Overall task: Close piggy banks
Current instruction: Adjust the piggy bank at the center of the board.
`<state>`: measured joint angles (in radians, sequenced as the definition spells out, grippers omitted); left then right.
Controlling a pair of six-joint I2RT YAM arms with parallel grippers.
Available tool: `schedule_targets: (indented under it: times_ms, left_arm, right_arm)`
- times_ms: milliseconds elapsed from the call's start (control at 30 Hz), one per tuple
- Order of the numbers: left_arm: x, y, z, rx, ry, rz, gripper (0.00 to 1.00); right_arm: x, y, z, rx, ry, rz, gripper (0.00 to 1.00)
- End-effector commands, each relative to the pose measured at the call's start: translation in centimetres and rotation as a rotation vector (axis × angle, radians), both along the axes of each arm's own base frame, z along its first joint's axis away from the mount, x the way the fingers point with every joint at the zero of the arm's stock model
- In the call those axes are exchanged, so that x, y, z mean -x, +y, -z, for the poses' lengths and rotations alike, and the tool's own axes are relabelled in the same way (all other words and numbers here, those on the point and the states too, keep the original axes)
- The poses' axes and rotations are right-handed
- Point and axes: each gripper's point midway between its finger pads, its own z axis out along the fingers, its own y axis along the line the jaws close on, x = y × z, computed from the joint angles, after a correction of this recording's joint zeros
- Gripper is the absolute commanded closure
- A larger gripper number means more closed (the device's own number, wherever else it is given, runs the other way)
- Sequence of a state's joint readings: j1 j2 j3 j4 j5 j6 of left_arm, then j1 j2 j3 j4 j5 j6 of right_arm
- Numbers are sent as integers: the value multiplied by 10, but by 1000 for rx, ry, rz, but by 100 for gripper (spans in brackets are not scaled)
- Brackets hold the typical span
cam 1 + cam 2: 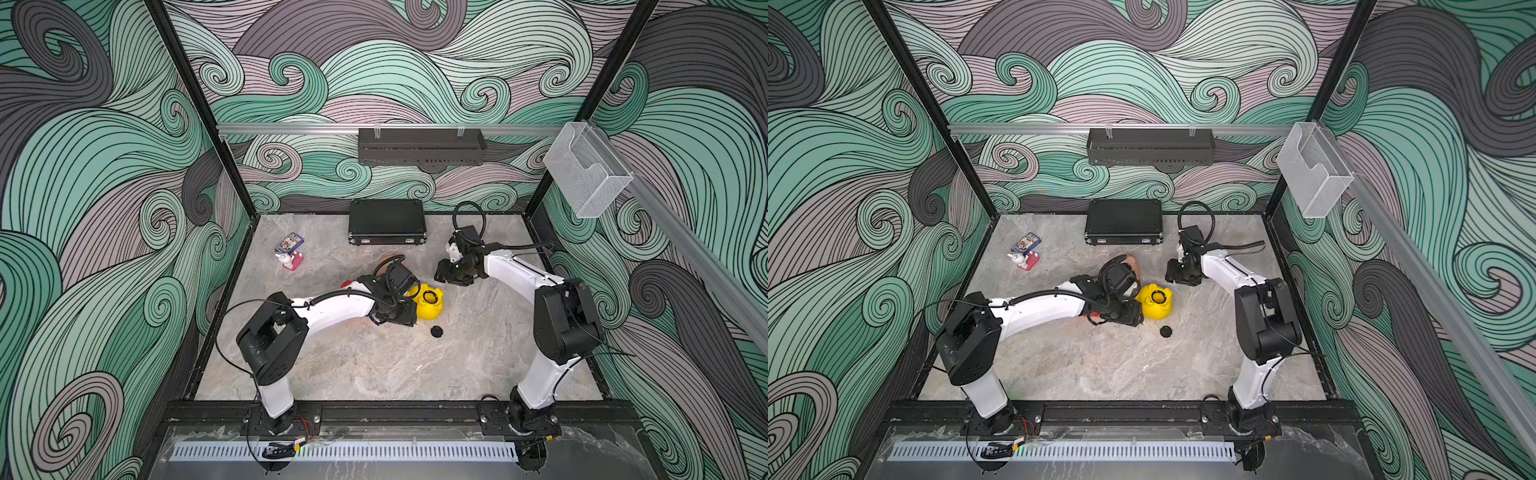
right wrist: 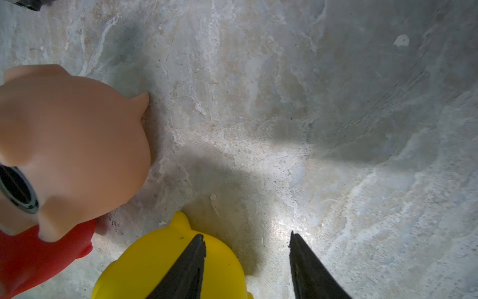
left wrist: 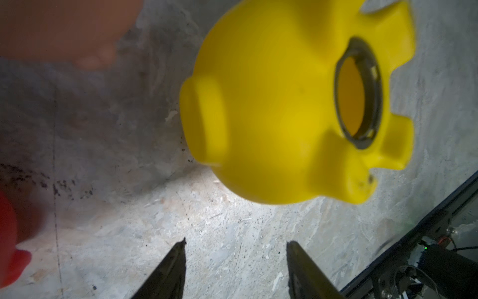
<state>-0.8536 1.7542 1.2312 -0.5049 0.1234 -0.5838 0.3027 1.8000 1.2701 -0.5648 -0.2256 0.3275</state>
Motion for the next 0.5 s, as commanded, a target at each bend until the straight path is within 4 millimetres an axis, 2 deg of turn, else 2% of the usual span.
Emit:
schedule_targets:
  times_ms: [0,133,300,467]
  left_arm:
    - [-13,-3,-4,-33,-41,0,40]
    - [-19,-5,2,-65,-41,-3,41]
    - [-27,3,4,-128,-62,-36,45]
    - [-30,9,5,-152,-76,-62,46]
  right_arm:
    - [6,5,5,-22,25,-22,46]
    - [14,6,7,-26,38,-24,46]
    - [25,-2,10,7,53,-10,51]
    - [37,-5,12,12,56,-9,52]
